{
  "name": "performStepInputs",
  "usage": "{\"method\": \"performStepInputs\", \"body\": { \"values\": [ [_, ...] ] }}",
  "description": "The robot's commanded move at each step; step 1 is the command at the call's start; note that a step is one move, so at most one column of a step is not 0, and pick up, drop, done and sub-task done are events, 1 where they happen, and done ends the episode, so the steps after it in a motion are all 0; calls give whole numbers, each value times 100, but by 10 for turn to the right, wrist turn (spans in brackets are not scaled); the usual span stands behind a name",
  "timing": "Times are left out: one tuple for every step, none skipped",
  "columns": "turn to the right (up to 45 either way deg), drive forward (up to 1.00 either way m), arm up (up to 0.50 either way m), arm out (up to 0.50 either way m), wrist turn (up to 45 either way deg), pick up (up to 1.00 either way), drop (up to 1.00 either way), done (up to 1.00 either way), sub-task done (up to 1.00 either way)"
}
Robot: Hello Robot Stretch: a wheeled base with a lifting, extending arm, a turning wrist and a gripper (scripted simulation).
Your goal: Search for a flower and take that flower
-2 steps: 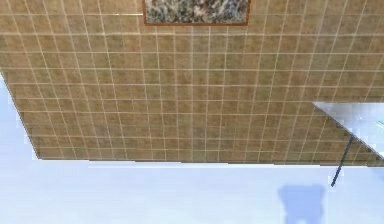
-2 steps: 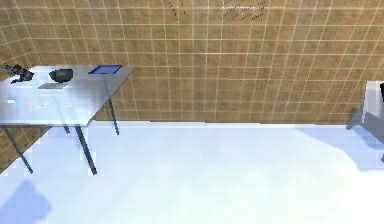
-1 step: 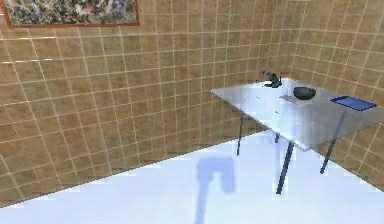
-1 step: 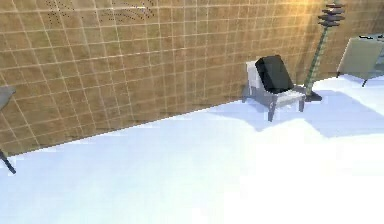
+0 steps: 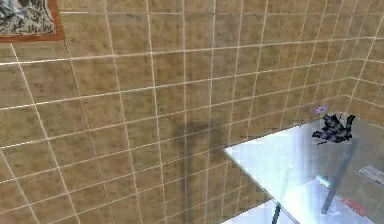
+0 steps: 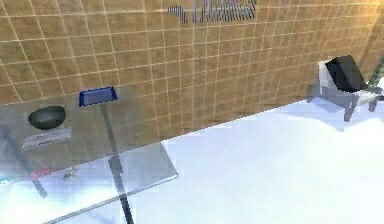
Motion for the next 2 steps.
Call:
{"method": "performStepInputs", "body": {
  "values": [
    [0, 15, 0, 0, 0, 0, 0, 0, 0],
    [-390, 0, 0, 0, 0, 0, 0, 0, 0]
  ]
}}
